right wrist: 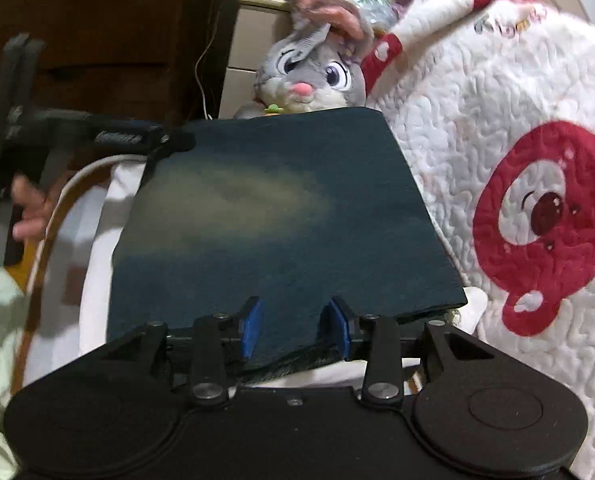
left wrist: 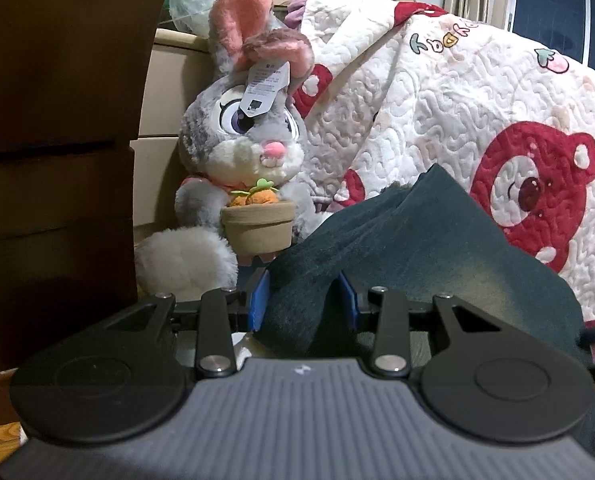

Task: Fold clothes
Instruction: 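Lower the jeans onto the stack of folded clothes and open both grippers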

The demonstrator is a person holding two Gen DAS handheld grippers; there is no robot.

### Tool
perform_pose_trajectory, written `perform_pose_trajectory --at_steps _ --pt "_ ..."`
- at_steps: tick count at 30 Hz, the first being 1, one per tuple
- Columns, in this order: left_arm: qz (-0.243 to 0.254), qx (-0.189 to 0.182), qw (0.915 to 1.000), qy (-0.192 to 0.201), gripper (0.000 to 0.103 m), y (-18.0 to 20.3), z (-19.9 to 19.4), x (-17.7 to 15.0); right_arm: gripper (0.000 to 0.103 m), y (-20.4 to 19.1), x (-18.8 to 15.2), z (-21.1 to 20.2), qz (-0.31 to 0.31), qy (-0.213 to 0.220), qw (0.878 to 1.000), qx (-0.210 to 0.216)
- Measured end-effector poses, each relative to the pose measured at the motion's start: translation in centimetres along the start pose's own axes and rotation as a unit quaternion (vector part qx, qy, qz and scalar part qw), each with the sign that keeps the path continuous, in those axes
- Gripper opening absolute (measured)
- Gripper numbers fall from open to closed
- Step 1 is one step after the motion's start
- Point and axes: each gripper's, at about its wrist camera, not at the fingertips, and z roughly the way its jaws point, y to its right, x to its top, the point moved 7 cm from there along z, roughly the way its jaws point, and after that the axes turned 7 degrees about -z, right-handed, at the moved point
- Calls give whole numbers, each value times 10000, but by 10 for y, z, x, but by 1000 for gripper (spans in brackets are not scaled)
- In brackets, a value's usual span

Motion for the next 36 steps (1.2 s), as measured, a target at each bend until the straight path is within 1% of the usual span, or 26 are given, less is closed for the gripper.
perform_pose_trajectory --at_steps 1,3,4,5,7,8,9,10,11,12,13,14,16,18,20,22,24,26,28,29,32,33,36 --pt "-106 -27 9999 -43 37 -2 0 1 40 -5 -3 -4 106 -4 9999 43" --pt "-330 -59 9993 -161 37 -7 -1 4 40 -13 -11 -13 468 -109 9977 475" --pt "-361 -37 9991 -224 37 -6 -3 5 38 -19 -16 -18 531 -220 9958 709" --pt "-393 -16 9988 -287 38 -6 -5 6 39 -24 -23 -23 524 -302 9951 782" --pt "-370 32 9987 -347 45 -1 -8 7 40 -28 -38 -36 644 -449 9933 852" --pt "-297 91 9989 -360 56 4 -9 5 40 -27 -46 -44 755 -516 9921 858" --pt "-260 172 9987 -400 72 8 -9 2 41 -27 -53 -52 884 -549 9909 851" --pt "-321 276 9979 -490 78 10 -8 -3 44 -24 -59 -65 1136 -348 9900 764" --pt "-421 348 9968 -586 81 14 -8 -9 46 -21 -65 -77 1369 -137 9883 666" --pt "-537 347 9957 -677 81 19 -11 -16 50 -19 -70 -88 1480 140 9876 508" --pt "-491 348 9956 -720 81 27 -16 -20 54 -18 -75 -99 1598 417 9857 341" --pt "-445 349 9955 -763 81 35 -21 -25 56 -19 -81 -107 1769 686 9817 146" --pt "-183 423 9957 -808 84 53 -33 -34 57 -23 -92 -111 2050 1001 9736 97" --pt "183 520 9947 -869 92 71 -50 -45 57 -32 -99 -105 2142 1042 9711 150" --pt "384 608 9929 -945 96 83 -68 -57 57 -41 -106 -104 2063 970 9735 188" --pt "581 690 9907 -1021 96 95 -86 -69 57 -50 -107 -109 1872 965 9771 288" --pt "735 753 9884 -1097 97 106 -103 -78 58 -51 -113 -117 1919 968 9763 239" --pt "767 901 9863 -1146 99 115 -118 -87 58 -53 -118 -125 1965 971 9755 190" --pt "628 1227 9842 -1112 100 120 -137 -95 60 -54 -124 -133 2012 974 9746 140" --pt "540 1369 9835 -1051 103 123 -148 -101 61 -55 -127 -137 2051 975 9738 116" --pt "827 1268 9828 -1061 103 143 -170 -122 63 -58 -148 -148 2469 985 9640 54" --pt "921 1249 9810 -1161 103 149 -176 -130 63 -60 -155 -152 2585 1003 9608 8" --pt "903 1055 9778 -1572 103 161 -190 -150 65 -65 -174 -165 2962 1045 9494 -103"
